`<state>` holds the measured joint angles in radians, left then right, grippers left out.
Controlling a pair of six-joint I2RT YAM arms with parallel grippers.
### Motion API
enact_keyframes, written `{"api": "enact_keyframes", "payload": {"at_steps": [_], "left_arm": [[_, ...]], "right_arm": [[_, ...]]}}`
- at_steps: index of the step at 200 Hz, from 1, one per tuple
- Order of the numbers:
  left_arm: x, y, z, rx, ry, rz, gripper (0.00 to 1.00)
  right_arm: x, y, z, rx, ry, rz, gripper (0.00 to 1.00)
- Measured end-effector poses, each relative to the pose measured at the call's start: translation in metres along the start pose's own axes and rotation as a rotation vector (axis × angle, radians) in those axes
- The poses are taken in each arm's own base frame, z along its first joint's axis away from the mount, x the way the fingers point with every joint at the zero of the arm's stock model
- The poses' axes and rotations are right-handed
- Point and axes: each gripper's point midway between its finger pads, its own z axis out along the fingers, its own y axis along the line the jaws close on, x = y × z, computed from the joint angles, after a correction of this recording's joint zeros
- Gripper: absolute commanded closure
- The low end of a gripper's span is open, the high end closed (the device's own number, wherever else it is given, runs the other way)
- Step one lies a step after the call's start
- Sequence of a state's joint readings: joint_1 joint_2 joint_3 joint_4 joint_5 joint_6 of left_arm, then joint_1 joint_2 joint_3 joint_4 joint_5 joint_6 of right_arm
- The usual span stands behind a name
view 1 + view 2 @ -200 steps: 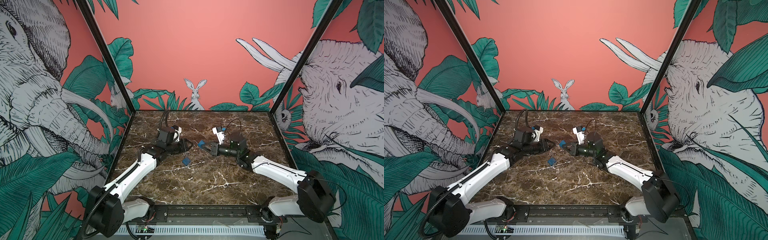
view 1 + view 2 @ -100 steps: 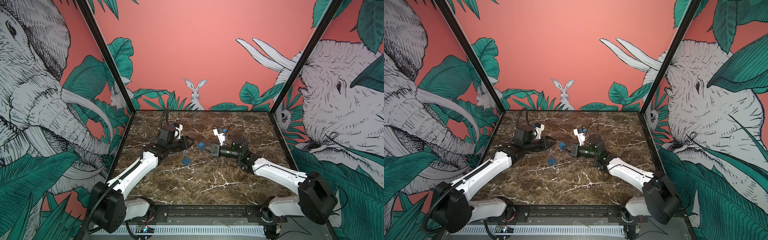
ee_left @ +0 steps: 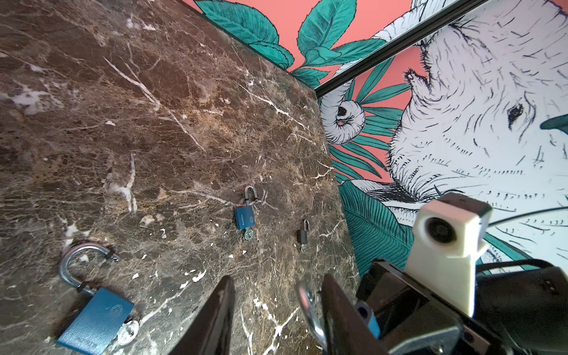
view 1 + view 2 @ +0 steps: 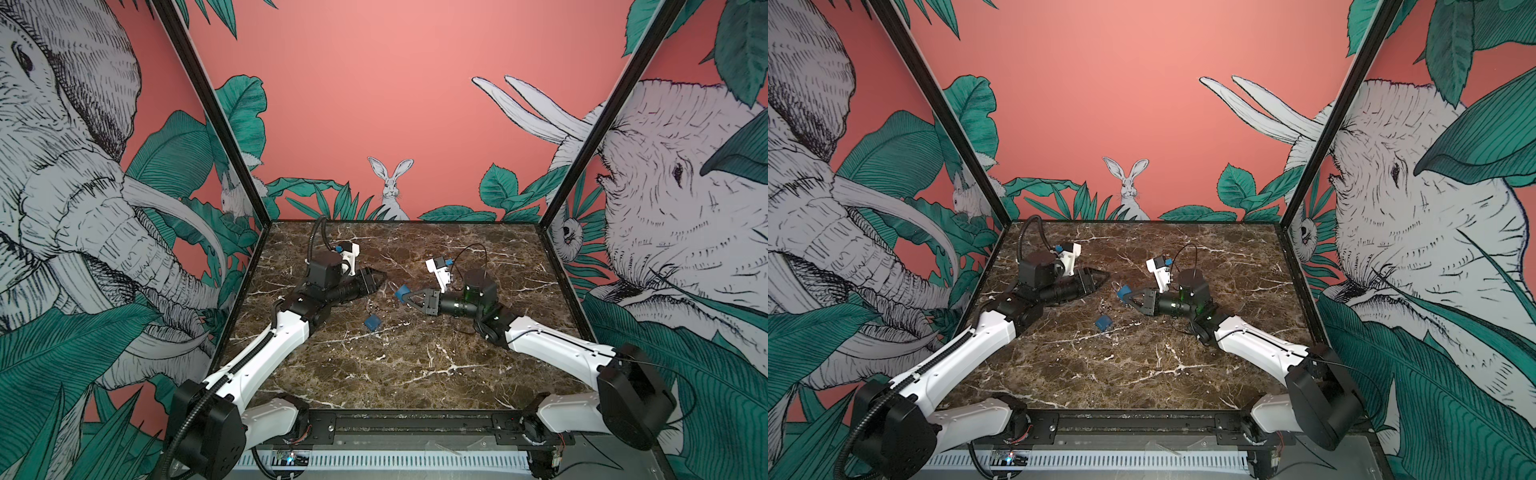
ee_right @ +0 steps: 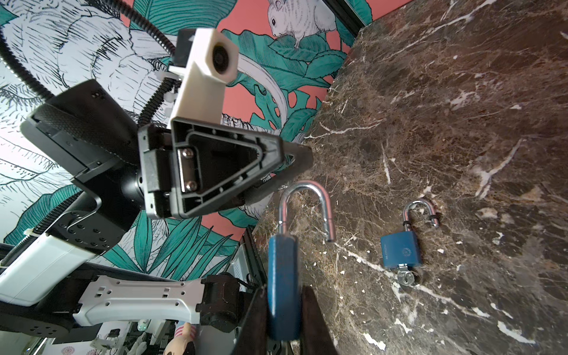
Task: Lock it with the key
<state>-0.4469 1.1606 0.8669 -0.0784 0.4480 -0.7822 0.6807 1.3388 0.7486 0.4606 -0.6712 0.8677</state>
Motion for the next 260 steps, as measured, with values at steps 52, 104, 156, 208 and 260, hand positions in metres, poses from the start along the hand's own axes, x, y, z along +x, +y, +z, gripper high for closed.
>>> {"api": "enact_keyframes", "payload": {"at_steps": [52, 104, 156, 208, 260], "left_arm": [[0.008, 0.008, 0.003, 0.011, 0.028, -0.024, 0.41], [0.025, 0.008, 0.017, 0.107, 0.092, -0.11, 0.4], [0.023, -0.002, 0.016, 0.158, 0.091, -0.124, 0.48], [0.025, -0.005, 0.021, 0.18, 0.108, -0.133, 0.54], [0.028, -0.004, 0.023, 0.181, 0.119, -0.134, 0.63]], "right_arm": [[0.002, 0.001, 0.0, -0.008, 0.012, 0.002, 1.0], [0.006, 0.002, 0.0, -0.02, 0.032, -0.008, 1.0], [0.013, -0.008, 0.006, -0.01, 0.058, 0.011, 1.0], [0.011, -0.006, 0.007, -0.019, 0.053, 0.007, 1.0], [0.012, -0.009, 0.01, -0.025, 0.058, 0.012, 1.0]]}}
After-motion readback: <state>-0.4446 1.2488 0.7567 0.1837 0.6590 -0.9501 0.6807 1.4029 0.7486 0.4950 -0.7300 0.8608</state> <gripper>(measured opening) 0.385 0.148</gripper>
